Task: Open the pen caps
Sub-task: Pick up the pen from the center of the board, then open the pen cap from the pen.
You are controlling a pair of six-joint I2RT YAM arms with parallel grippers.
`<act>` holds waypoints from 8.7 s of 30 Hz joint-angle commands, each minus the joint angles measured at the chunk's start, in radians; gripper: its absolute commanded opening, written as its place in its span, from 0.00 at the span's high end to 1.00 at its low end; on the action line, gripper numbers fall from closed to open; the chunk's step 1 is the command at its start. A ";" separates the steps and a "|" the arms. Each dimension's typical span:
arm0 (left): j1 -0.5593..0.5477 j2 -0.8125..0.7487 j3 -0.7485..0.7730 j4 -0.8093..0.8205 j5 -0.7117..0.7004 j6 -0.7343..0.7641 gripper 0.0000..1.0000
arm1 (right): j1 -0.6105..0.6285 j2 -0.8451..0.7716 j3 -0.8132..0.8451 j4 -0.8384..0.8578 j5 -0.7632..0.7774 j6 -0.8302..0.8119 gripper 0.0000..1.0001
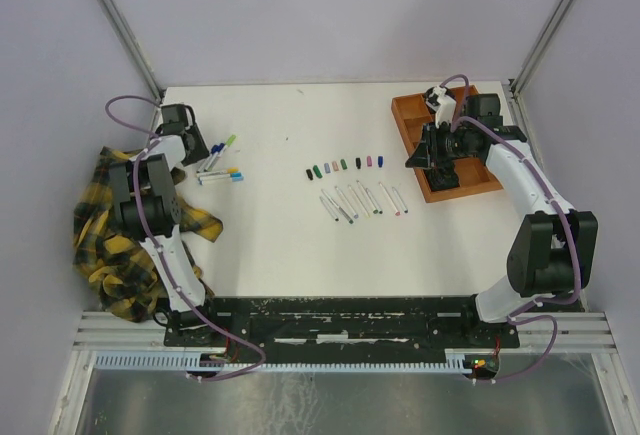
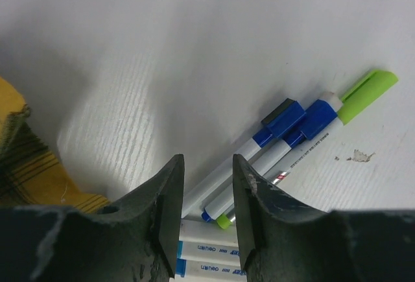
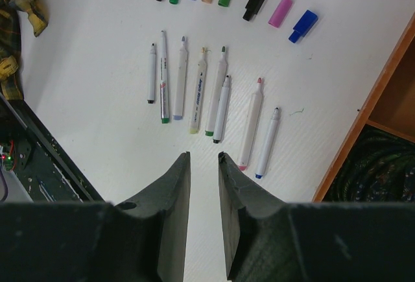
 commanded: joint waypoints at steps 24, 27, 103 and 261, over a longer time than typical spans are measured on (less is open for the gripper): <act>0.019 0.076 0.096 -0.151 0.149 0.098 0.78 | 0.008 -0.023 0.010 0.011 -0.018 -0.008 0.69; 0.006 0.074 0.101 -0.168 0.109 0.085 0.76 | 0.008 -0.022 0.010 0.009 -0.020 -0.006 0.69; -1.101 -0.684 -1.009 1.880 -0.025 -0.374 0.97 | 0.476 -0.388 -0.401 0.823 -0.229 0.425 0.47; -0.585 -0.829 -0.595 1.142 0.080 -0.634 0.97 | 0.404 -0.189 -0.219 0.434 -0.260 0.249 1.00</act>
